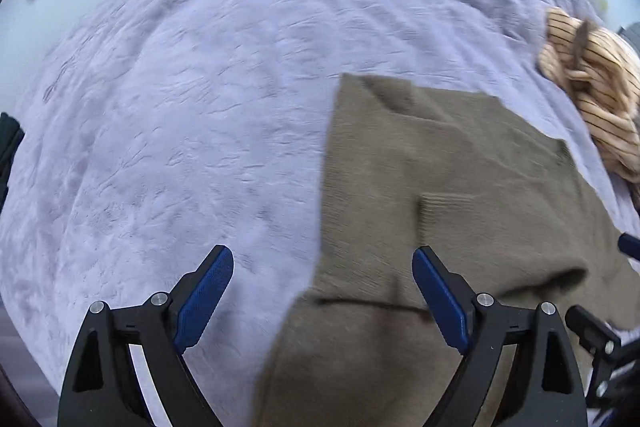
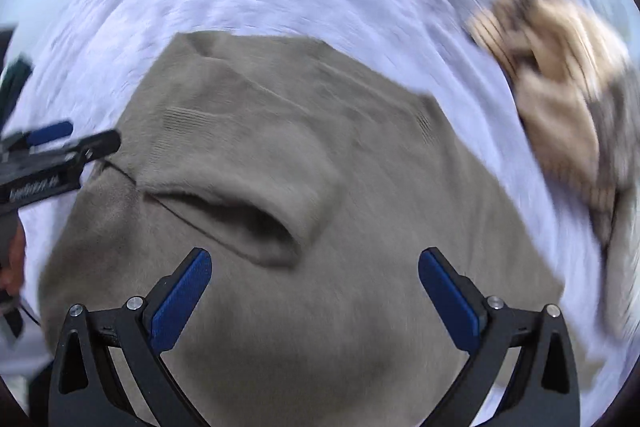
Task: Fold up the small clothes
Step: 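Grasp the other sleeve cuff with the right tool and fold it across the body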
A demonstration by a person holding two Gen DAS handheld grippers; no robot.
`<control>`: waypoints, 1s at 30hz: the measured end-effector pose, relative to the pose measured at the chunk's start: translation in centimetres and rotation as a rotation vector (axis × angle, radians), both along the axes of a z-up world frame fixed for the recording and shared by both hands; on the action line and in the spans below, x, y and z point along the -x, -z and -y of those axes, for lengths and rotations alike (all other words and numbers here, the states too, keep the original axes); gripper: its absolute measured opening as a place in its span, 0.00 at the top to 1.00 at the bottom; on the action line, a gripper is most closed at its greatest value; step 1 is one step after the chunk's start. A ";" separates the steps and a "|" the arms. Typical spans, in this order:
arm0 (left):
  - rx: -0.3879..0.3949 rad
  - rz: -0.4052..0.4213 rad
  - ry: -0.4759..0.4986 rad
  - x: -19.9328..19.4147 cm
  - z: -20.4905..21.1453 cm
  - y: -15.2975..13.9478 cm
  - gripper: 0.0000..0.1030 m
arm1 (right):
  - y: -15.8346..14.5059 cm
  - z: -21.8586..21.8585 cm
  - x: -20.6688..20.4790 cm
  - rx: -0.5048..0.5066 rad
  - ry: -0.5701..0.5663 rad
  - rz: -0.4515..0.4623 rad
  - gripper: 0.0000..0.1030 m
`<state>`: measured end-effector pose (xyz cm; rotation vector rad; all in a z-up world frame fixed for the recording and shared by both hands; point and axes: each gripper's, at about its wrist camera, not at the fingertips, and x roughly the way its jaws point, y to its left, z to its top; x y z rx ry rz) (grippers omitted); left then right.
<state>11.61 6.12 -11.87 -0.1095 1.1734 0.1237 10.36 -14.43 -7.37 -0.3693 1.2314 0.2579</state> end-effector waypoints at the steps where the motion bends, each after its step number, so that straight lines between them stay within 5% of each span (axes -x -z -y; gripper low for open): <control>1: -0.019 -0.018 -0.005 -0.4 -0.3 0.8 0.11 | 0.3 -1.3 -0.2 0.038 -0.055 0.024 0.01; 6: -0.031 -0.083 -0.028 -1.5 -0.3 3.7 0.11 | 3.8 -6.8 -0.4 0.305 -0.326 0.130 0.10; 8: -0.030 -0.084 -0.032 -1.6 -0.3 3.9 0.11 | 5.0 -7.4 -0.5 0.384 -0.383 0.130 0.50; 9: -0.030 -0.084 -0.034 -1.5 -0.3 3.9 0.11 | 5.3 -7.2 -1.1 0.371 -0.377 0.096 0.83; 12: -0.028 -0.088 -0.036 -1.6 -0.3 4.1 0.11 | 3.3 -3.9 -2.7 0.173 -0.179 0.041 0.83; 16: -0.030 -0.090 -0.037 -1.6 -0.2 4.3 0.11 | 0.2 5.8 -3.8 -0.222 0.251 0.019 0.83; 19: -0.035 -0.093 -0.040 -1.7 0.0 4.5 0.11 | 1.6 12.7 -2.4 -0.397 0.543 -0.033 0.83; 22: -0.041 -0.098 -0.040 -2.2 0.5 4.8 0.11 | 6.3 19.6 0.9 -0.620 0.845 -0.194 0.82; 25: -0.048 -0.099 -0.039 -2.3 0.7 4.9 0.11 | 7.5 22.1 3.1 -0.761 0.932 -0.220 0.82; 30: -0.069 -0.113 -0.051 -3.1 0.9 5.2 0.03 | 6.5 22.2 4.1 -0.773 0.927 -0.217 0.65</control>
